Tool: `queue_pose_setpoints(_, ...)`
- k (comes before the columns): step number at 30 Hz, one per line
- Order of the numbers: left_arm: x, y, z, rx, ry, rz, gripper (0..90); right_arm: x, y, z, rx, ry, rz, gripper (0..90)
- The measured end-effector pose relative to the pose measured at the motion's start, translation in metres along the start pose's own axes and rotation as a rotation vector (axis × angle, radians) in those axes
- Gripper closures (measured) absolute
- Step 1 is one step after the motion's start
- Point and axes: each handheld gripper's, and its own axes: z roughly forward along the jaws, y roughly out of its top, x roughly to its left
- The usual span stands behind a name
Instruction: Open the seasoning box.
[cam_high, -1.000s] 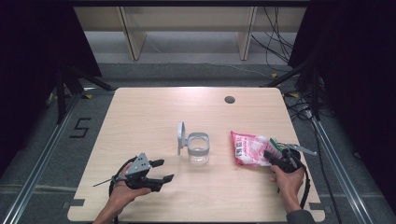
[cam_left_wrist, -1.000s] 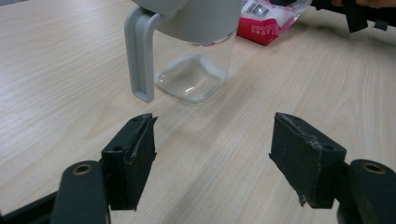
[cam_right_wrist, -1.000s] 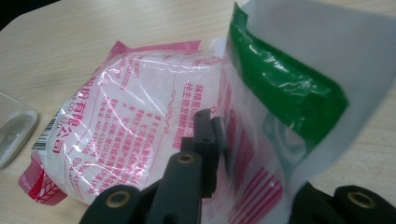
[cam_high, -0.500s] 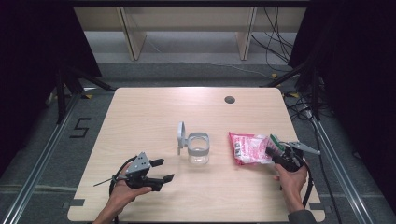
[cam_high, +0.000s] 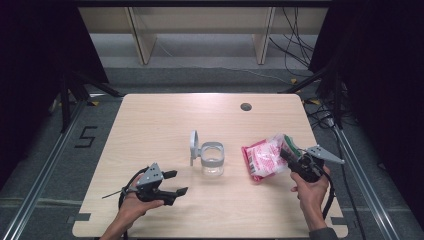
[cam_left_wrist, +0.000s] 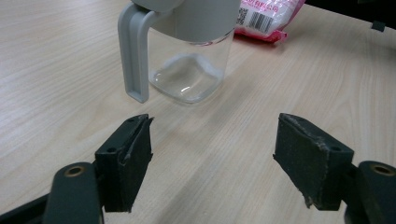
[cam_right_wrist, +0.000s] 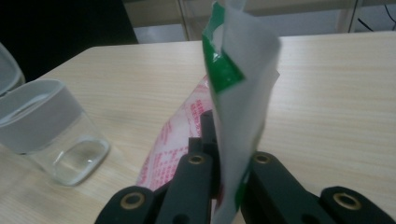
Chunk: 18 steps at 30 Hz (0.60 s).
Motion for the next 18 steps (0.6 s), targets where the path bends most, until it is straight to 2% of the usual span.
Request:
queue_pose_setpoints(2, -0.002, 0.001, 0.001, -0.004, -0.002, -0.007, 26.7, 0.009, 0.003, -0.003, 0.016, -0.002, 0.014, 90.0)
queue_pose_setpoints(3, -0.003, 0.002, 0.001, -0.009, -0.006, -0.003, 26.8, 0.012, 0.006, -0.004, 0.018, -0.003, -0.008, 90.0)
queue_pose_setpoints(4, -0.004, 0.002, 0.002, -0.014, -0.007, -0.012, 26.8, 0.012, 0.008, -0.003, 0.004, 0.008, -0.064, 90.0)
queue_pose_setpoints(5, -0.005, 0.003, 0.002, -0.009, -0.009, 0.001, 26.8, 0.015, 0.009, -0.003, -0.002, 0.007, -0.076, 90.0)
queue_pose_setpoints(6, -0.006, 0.002, 0.002, -0.011, -0.015, -0.004, 26.8, 0.020, 0.010, -0.004, 0.000, 0.006, -0.053, 90.0)
queue_pose_setpoints(7, -0.006, 0.003, 0.002, -0.005, -0.011, 0.006, 26.8, 0.021, 0.012, -0.004, 0.002, 0.014, -0.071, 90.0)
queue_pose_setpoints(8, -0.006, 0.003, 0.002, -0.008, -0.014, 0.008, 26.8, 0.024, 0.013, -0.005, 0.001, 0.018, -0.059, 90.0)
queue_pose_setpoints(10, -0.007, 0.003, 0.002, -0.012, -0.018, 0.004, 26.9, 0.024, 0.015, -0.004, -0.004, 0.022, -0.098, 90.0)
queue_pose_setpoints(11, -0.007, 0.003, 0.002, -0.012, -0.017, 0.003, 26.9, 0.025, 0.017, -0.004, 0.010, 0.033, -0.099, 90.0)
queue_pose_setpoints(12, -0.007, 0.004, 0.002, -0.013, -0.016, 0.001, 26.9, 0.027, 0.017, -0.005, 0.008, 0.024, -0.087, 90.0)
queue_pose_setpoints(13, -0.008, 0.004, 0.002, -0.010, -0.015, 0.006, 26.9, 0.025, 0.019, -0.005, 0.004, 0.033, -0.112, 90.0)
queue_pose_setpoints(14, -0.009, 0.004, 0.002, -0.014, -0.012, 0.001, 26.9, 0.027, 0.020, -0.006, 0.009, 0.035, -0.090, 90.0)
queue_pose_setpoints(16, -0.010, 0.004, 0.001, -0.010, -0.013, 0.001, 26.9, 0.028, 0.021, -0.007, 0.015, 0.028, -0.084, 90.0)
queue_pose_setpoints(18, -0.014, 0.006, 0.001, -0.018, -0.027, 0.013, 26.8, 0.030, 0.027, -0.010, 0.001, 0.036, -0.117, 90.0)
